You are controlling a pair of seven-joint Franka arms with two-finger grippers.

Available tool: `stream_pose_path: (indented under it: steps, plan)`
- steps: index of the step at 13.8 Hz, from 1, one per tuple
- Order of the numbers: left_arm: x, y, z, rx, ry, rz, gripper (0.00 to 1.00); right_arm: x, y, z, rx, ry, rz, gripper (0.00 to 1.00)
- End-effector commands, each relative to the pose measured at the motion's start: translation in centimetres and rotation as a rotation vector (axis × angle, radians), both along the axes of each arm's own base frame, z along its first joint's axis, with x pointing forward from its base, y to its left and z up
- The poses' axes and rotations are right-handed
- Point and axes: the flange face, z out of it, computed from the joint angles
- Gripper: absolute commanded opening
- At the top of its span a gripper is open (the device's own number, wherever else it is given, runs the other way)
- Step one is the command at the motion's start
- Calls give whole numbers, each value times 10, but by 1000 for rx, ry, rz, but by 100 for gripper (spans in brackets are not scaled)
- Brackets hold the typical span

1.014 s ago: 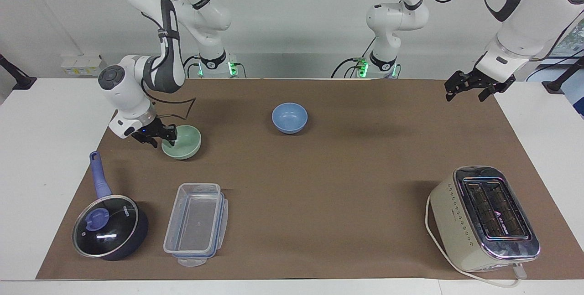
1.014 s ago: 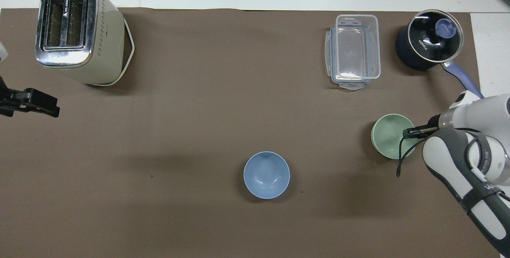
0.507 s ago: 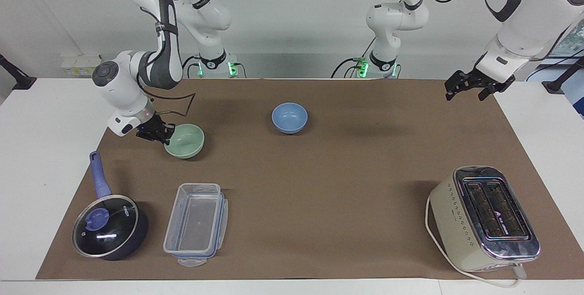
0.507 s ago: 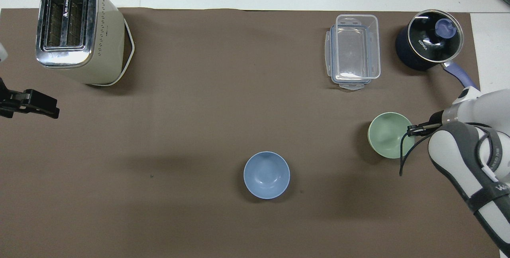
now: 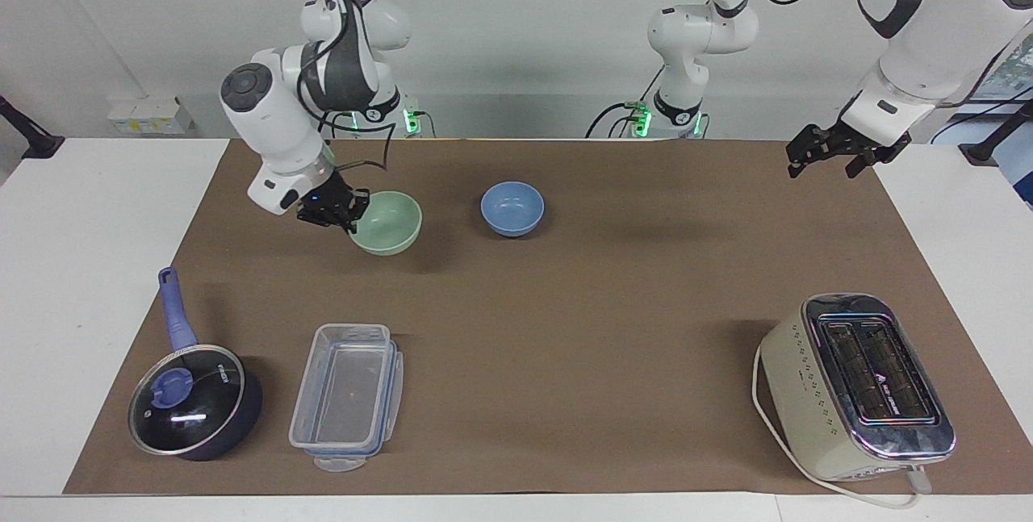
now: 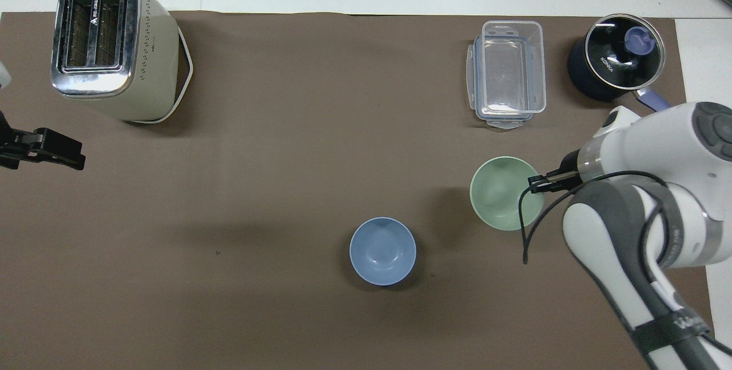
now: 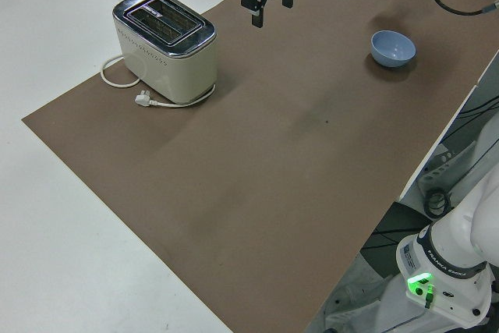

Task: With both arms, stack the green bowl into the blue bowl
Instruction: 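Carry the green bowl with the right gripper over the blue bowl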

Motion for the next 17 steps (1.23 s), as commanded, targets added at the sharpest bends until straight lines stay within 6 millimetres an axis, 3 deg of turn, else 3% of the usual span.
stream_pose_path:
  steps: [1, 4, 7, 14, 17]
  plan:
    - [0, 3, 3, 13, 0, -2, 100, -11, 59, 7, 10, 2, -39, 0]
    - [0, 3, 3, 13, 0, -2, 100, -29, 142, 12, 18, -30, -115, 0]
    - [0, 3, 3, 13, 2, -2, 100, -50, 188, -4, 12, -9, -109, 0]
    - [0, 3, 3, 13, 2, -2, 100, -87, 189, -25, 9, 74, -122, 0]
    - [0, 3, 3, 13, 2, -2, 100, -97, 205, -32, 12, 71, -95, 0]
